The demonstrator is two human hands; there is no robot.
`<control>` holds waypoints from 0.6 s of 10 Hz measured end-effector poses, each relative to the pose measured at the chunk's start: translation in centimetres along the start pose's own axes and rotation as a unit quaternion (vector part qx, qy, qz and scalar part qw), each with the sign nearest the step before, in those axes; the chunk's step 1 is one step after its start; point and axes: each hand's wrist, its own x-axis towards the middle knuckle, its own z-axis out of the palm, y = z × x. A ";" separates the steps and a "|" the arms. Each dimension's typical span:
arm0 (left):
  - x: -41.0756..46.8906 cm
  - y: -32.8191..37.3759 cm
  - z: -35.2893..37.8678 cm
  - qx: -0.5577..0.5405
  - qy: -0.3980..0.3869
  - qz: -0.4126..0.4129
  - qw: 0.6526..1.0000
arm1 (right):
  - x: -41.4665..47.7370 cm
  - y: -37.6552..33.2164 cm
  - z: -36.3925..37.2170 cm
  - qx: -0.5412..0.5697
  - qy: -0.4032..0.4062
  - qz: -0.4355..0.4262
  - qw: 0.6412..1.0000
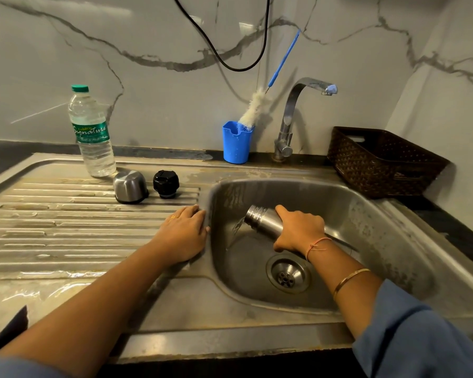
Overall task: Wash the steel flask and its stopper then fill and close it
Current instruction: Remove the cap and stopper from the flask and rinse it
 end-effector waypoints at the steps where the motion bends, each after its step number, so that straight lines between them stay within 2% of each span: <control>1: -0.1 0.1 -0.1 0.001 -0.001 0.001 1.000 | 0.0 -0.1 0.0 0.001 0.001 -0.001 1.000; 6: -0.1 -0.1 0.1 -0.001 -0.001 0.000 1.000 | -0.2 -0.3 0.5 -0.032 0.020 0.008 0.999</control>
